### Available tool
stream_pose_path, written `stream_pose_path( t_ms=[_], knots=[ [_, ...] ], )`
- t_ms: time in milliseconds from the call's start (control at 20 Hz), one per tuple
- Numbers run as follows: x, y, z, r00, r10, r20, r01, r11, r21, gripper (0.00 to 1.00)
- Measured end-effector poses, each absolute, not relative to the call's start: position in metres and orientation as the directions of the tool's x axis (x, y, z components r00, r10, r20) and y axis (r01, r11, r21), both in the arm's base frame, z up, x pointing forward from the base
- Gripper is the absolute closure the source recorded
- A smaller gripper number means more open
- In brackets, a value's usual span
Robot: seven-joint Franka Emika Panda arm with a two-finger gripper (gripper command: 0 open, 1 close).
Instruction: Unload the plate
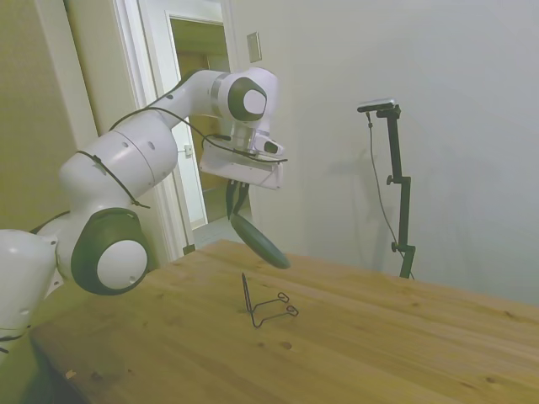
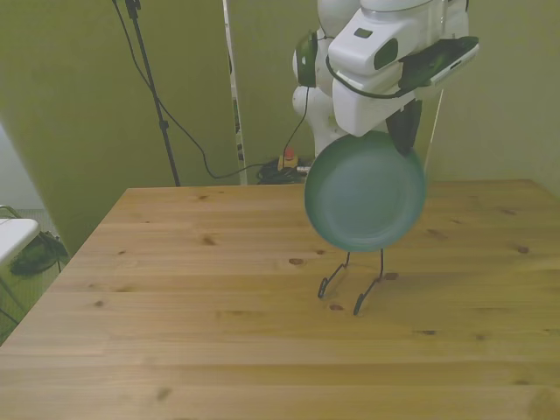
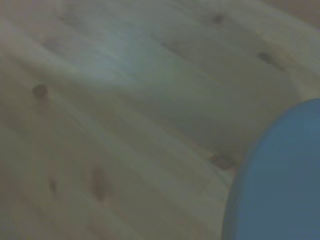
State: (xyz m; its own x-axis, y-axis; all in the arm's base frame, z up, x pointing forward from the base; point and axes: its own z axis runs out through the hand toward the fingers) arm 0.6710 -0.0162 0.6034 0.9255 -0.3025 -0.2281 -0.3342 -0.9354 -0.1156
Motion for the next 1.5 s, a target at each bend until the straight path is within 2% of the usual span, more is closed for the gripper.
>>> stream_pose_path(
  t_ms=[250,400,700,1000,1300,1500],
  knots=[
    [0.702,0.004,0.589,0.888,-0.453,-0.073,-0.457,-0.888,-0.048,1.00],
    [0.726,0.019,0.574,0.845,-0.533,0.037,-0.532,-0.846,-0.048,1.00],
    [0.775,0.040,0.513,0.735,-0.660,0.157,-0.646,-0.751,-0.137,1.00],
    [0.797,0.043,0.454,0.658,-0.732,0.174,-0.721,-0.680,-0.135,1.00],
    [0.803,0.043,0.415,0.638,-0.746,0.192,-0.748,-0.659,-0.073,1.00],
    [0.805,0.039,0.399,0.626,-0.758,0.184,-0.763,-0.643,-0.057,1.00]
  ],
)
